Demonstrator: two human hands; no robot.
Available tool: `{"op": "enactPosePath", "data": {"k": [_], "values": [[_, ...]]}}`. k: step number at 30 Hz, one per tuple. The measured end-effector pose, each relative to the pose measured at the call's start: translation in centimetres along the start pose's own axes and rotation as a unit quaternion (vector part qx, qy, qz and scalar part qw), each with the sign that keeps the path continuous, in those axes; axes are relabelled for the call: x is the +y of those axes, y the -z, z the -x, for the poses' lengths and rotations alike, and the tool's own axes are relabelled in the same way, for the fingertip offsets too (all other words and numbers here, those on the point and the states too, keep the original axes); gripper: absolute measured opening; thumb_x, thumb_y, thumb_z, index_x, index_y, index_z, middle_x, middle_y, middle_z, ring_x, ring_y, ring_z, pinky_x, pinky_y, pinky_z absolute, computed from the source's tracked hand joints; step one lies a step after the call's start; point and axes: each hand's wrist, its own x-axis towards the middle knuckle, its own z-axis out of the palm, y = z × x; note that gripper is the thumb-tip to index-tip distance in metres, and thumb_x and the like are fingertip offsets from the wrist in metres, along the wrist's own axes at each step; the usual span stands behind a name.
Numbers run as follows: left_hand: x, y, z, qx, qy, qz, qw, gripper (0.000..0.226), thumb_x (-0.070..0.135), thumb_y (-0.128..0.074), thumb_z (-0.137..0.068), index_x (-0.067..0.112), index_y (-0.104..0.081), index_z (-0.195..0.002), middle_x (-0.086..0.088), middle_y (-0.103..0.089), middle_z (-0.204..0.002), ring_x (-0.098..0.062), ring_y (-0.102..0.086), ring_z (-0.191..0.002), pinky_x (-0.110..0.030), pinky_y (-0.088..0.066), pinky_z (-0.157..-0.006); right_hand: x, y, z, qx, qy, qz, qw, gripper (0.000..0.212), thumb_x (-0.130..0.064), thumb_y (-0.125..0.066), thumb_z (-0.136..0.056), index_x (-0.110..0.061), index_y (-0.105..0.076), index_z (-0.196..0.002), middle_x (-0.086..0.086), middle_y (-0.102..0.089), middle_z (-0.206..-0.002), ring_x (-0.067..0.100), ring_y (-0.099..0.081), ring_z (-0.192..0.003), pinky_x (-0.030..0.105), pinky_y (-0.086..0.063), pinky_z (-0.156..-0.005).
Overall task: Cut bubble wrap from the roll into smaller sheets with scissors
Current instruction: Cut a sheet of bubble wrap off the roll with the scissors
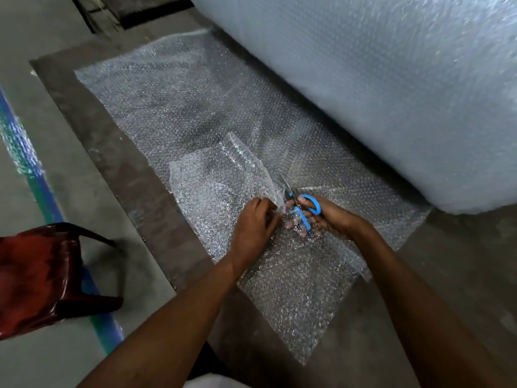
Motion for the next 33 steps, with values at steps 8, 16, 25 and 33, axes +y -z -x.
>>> {"op": "enactPosePath", "data": {"k": [8,16,25,33], "values": [[0.6,-0.1,-0.4,-0.002,0.052,0.006,0.999,0.028,0.04,-0.064,-0.099,0.018,-0.065,-0.117,0.004,-0.061,-0.105,-0.011,-0.053,-0.091,-0.031,-0.053,-0.08,-0.6,-0.3,0.6,0.024,0.011,0.078,0.997,0.025,-0.042,-0.068,-0.1,-0.036,-0.08,-0.121,-0.015,-0.076,-0.126,0.007,-0.069,-0.12,0.031,-0.053,-0.096],[0.7,-0.1,-0.3,-0.003,0.055,-0.01,0.998,0.023,0.037,-0.066,-0.098,0.018,-0.062,-0.109,0.004,-0.055,-0.099,-0.016,-0.049,-0.089,-0.037,-0.051,-0.077,-0.8,-0.7,0.3,0.024,0.024,0.08,0.996,0.023,-0.033,-0.066,-0.104,-0.031,-0.079,-0.123,-0.009,-0.076,-0.127,0.008,-0.068,-0.113,0.029,-0.053,-0.091],[0.6,-0.2,0.0,-0.007,0.055,-0.021,0.998,0.023,0.037,-0.064,-0.098,0.019,-0.059,-0.111,0.006,-0.054,-0.103,-0.012,-0.047,-0.091,-0.03,-0.045,-0.076,-2.1,-0.8,-2.0,0.033,0.022,0.087,0.995,0.025,-0.034,-0.067,-0.103,-0.021,-0.076,-0.122,-0.014,-0.081,-0.11,0.003,-0.072,-0.108,0.02,-0.054,-0.088],[0.5,-0.3,0.1,0.006,0.052,-0.024,0.998,0.026,0.035,-0.071,-0.095,0.017,-0.06,-0.109,0.003,-0.054,-0.1,-0.013,-0.045,-0.089,-0.033,-0.045,-0.074,-3.0,-1.1,-4.1,0.006,0.016,0.074,0.997,0.021,-0.046,-0.07,-0.098,-0.025,-0.074,-0.098,0.006,-0.062,-0.067,0.019,-0.053,-0.049,0.026,-0.039,-0.043]]}}
